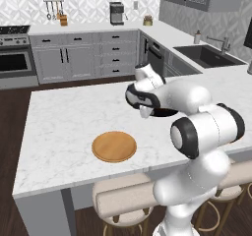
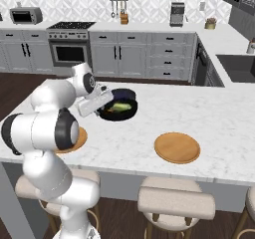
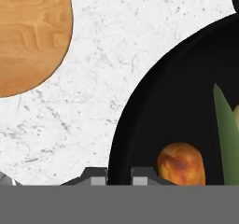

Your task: Pick the chicken drumstick and corn from their plates and place them in the bowl. Then put the bowl in the fridge.

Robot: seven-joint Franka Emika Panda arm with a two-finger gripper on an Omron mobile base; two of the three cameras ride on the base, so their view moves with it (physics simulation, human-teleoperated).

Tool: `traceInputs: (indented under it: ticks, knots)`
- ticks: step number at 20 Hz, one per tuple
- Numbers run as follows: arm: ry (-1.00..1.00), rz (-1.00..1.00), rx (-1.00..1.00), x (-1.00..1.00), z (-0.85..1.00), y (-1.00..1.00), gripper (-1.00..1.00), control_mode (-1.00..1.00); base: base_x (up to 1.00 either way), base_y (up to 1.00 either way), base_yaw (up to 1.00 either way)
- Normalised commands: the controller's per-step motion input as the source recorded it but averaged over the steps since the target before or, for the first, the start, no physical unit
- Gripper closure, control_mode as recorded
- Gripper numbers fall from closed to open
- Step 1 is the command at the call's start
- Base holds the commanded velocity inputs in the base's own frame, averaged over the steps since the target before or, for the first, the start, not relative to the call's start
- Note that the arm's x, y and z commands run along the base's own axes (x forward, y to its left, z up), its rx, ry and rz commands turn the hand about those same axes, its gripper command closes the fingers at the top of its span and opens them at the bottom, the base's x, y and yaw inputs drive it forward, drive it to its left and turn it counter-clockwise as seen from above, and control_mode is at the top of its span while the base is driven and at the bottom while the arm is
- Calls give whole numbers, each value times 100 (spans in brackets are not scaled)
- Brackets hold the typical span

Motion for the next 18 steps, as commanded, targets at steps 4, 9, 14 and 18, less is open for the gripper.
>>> traceInputs:
  ticks: [4, 9, 14, 18]
  knots:
    - [6, 26, 1, -70, 73, 22, 100, -100, 0, 0, 0]
    - [-8, 34, 7, -100, 42, 1, 100, -100, 0, 0, 0]
    - [-22, 33, 9, -100, 43, 2, 100, -100, 0, 0, 0]
    - [-26, 28, 8, -100, 52, 0, 100, -100, 0, 0, 0]
